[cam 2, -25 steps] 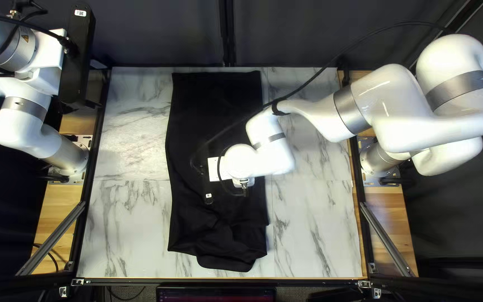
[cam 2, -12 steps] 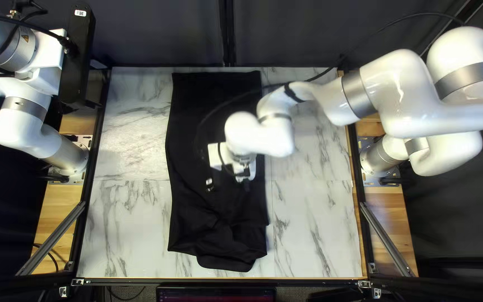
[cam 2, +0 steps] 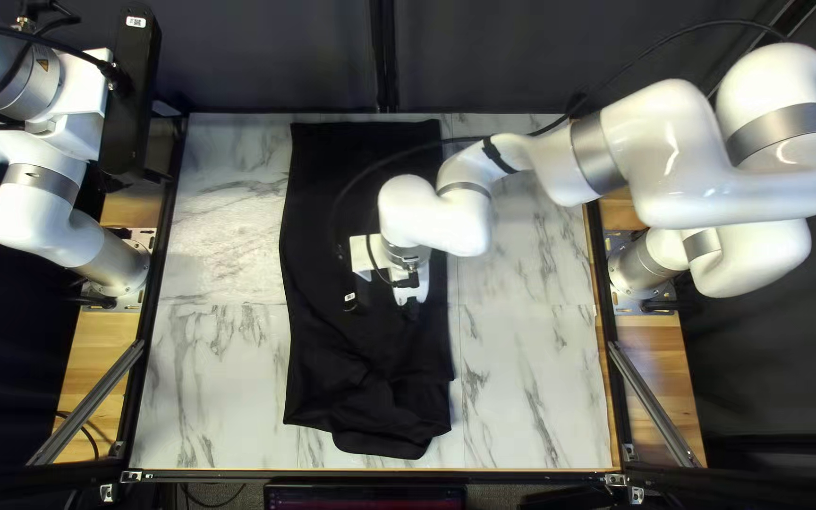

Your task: Fold t-shirt

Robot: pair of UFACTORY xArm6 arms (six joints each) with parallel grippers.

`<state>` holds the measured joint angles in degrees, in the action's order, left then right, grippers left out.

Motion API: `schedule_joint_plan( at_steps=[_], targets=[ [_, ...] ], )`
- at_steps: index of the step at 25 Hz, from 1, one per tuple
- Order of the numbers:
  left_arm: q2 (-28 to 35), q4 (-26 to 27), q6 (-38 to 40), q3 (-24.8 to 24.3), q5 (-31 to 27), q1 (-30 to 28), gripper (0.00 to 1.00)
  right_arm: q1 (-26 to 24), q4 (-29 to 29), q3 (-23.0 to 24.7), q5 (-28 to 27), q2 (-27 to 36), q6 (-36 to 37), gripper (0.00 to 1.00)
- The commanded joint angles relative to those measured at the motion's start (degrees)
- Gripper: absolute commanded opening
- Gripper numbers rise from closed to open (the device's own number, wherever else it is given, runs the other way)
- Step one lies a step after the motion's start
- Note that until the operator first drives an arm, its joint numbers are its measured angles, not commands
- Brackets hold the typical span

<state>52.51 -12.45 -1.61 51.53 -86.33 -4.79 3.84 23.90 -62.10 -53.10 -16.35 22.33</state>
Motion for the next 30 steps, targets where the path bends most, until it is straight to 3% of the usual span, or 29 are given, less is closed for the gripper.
schedule_joint_plan(
  at_steps=[1,17,30],
  targets=[
    [0.0,0.0,0.0,0.0,0.0,0.0,1.00,-1.6,2.4,-1.5,-1.8,-3.3,2.9,1.00],
    [0.0,0.0,0.0,0.0,0.0,0.0,1.00,0.2,7.3,-0.8,2.9,-6.5,7.1,1.00],
    [0.0,0.0,0.0,0.0,0.0,0.0,1.00,1.5,8.3,-4.9,2.7,-8.4,8.4,1.00]
  ],
)
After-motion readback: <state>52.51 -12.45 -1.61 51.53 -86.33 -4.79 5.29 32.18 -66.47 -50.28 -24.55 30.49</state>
